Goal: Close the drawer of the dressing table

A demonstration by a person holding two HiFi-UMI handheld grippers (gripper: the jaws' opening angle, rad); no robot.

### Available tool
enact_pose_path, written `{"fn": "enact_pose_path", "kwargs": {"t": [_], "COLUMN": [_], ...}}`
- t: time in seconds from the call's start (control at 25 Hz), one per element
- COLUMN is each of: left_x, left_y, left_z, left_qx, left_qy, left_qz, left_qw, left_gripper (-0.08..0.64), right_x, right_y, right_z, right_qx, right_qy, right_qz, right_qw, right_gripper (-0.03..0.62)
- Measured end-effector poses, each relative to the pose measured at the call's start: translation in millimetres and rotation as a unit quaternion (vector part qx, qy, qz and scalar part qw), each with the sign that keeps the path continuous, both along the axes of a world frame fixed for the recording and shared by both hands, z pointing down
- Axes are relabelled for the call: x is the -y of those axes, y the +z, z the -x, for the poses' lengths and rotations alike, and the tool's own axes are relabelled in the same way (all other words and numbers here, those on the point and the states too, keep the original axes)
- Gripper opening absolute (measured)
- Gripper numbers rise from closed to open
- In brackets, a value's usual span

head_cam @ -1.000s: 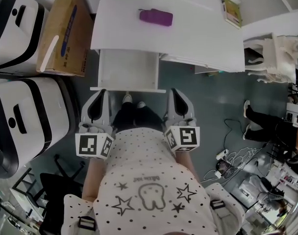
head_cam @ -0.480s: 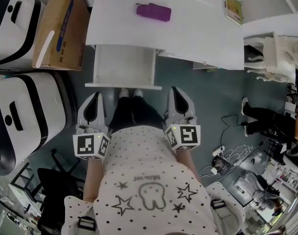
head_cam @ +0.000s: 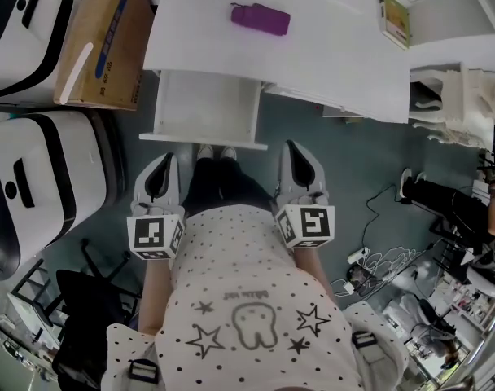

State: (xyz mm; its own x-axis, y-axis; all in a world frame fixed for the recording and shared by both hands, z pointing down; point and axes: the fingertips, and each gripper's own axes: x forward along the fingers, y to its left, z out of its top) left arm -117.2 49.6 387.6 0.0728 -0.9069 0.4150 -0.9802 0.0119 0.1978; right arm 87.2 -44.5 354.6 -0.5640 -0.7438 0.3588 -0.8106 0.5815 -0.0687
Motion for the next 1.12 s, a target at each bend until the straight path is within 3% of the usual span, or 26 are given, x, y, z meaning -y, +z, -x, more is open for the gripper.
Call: {"fn": "enact_pose_path", "kwargs": {"t": [0.36, 0.64, 1.12], "left_x": [-4, -6, -6], "left_y": [77, 112, 193], "left_z": [-2, -5, -39], "left_qx": [0.013, 0.001, -0.026], "left_qy": [0.039, 0.050, 0.111], "left_qz": [0.091, 0.127, 0.205], "left_qw": [0.9950, 0.9907, 0.9720], "left_gripper": [-0.005, 0.018, 0.069], "right_x": [3, -3, -11], "right_y": [13, 27, 41], "right_z": [-9, -9, -15], "right_qx": [-0.015, -0.023, -0.023], "right_qy": [-0.002, -0.008, 0.000], "right_qz": [0.020, 0.044, 0.069], "right_qw": [1.000, 0.999, 0.997], "right_gripper": [0.003, 0.003, 0.003]}}
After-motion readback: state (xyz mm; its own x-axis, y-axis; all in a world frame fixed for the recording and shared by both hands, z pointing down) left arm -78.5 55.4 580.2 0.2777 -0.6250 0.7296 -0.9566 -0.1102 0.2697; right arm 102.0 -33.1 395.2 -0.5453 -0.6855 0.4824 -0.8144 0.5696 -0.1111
